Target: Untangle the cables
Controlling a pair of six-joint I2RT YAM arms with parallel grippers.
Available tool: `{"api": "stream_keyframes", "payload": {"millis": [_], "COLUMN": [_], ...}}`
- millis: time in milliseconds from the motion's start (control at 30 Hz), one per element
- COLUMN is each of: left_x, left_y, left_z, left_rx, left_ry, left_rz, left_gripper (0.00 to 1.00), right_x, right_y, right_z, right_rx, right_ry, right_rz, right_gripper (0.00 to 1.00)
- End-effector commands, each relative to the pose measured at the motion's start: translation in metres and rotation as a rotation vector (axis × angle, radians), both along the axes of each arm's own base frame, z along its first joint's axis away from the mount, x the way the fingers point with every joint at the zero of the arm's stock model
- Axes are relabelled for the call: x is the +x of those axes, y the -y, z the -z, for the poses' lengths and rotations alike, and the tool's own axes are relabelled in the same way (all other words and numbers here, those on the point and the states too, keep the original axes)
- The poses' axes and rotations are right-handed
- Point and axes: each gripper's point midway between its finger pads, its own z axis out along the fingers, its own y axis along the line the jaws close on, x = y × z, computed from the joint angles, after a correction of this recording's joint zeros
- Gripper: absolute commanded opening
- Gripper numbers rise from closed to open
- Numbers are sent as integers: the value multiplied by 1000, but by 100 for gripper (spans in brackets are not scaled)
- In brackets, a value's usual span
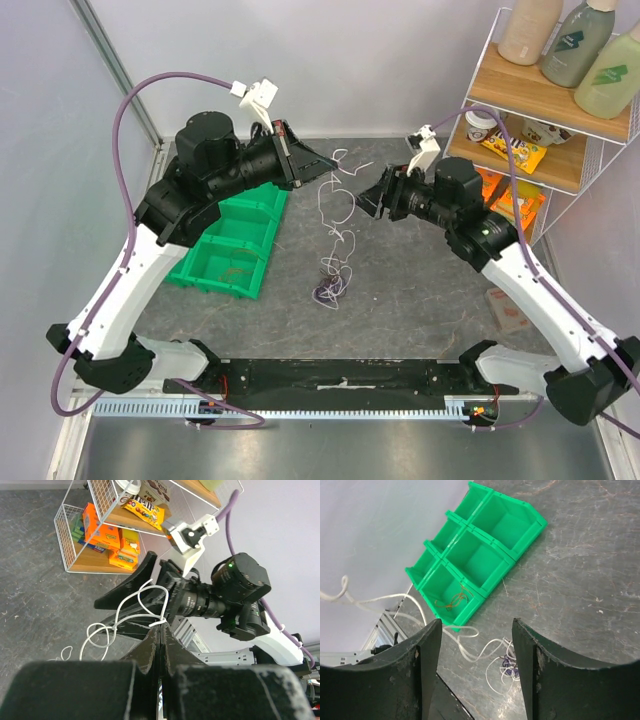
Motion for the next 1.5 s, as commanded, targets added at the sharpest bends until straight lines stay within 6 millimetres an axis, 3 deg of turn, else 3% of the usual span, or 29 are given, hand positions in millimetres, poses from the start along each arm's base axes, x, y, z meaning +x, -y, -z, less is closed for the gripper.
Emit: {"api": "stream_keyframes", "payload": {"millis": [0, 200, 400, 500, 600, 700, 733, 767, 800, 867, 900, 933, 1067, 1167, 1200, 1300, 1467], "left_x": [-8, -6, -8, -10, -9, -8, -5, -1, 2, 7, 11, 10, 5, -17, -27, -48, -77], "left_y": [-6, -4, -5, -5, -5, -5, -7, -11, -17, -29, -35, -38, -34, -13, -6, -3, -5], "left_z": [-13, -3, -6, -7, -6, 2, 7, 14, 23, 36, 43, 47, 82, 92, 79, 69, 62], "left_rx": [-39, -7, -11, -15, -12, 18, 35, 56, 86, 125, 138, 138, 152, 62, -10, -125, -127], "left_ry": [26, 13, 24, 22, 22, 21, 9, -12, -45, -95, -114, -129, -196, -203, -155, -74, 100], "left_rz": [11, 16, 21, 24, 27, 25, 13, -11, -39, -88, -105, -94, 6, 187, 276, 356, 394], "left_gripper": [2, 2, 2, 2, 2, 2, 6, 21, 44, 75, 85, 89, 90, 84, 83, 83, 83], "right_x": [-17, -29, -39, -33, -35, -38, -38, -40, -43, -52, -55, -61, -74, -77, -78, -75, -66], "right_y": [12, 2, -27, -35, -47, -46, -42, -37, -33, -27, -24, -22, -18, -14, -12, -12, -12], "right_z": [-40, -51, -40, -29, -21, -29, -32, -38, -44, -57, -62, -69, -94, -112, -117, -123, -116], "right_rx": [21, 87, 166, 151, 164, 167, 157, 153, 155, 174, 185, 206, 269, 289, 295, 302, 296], "right_ry": [110, 128, 72, 47, 5, 25, 35, 50, 66, 79, 75, 75, 81, 107, 113, 115, 80], "right_rz": [-8, -75, -173, -182, -220, -229, -215, -200, -190, -187, -188, -193, -205, -198, -196, -182, -150], "right_gripper": [66, 68, 65, 61, 45, 4, 0, 0, 0, 0, 0, 0, 0, 0, 0, 0, 0]}}
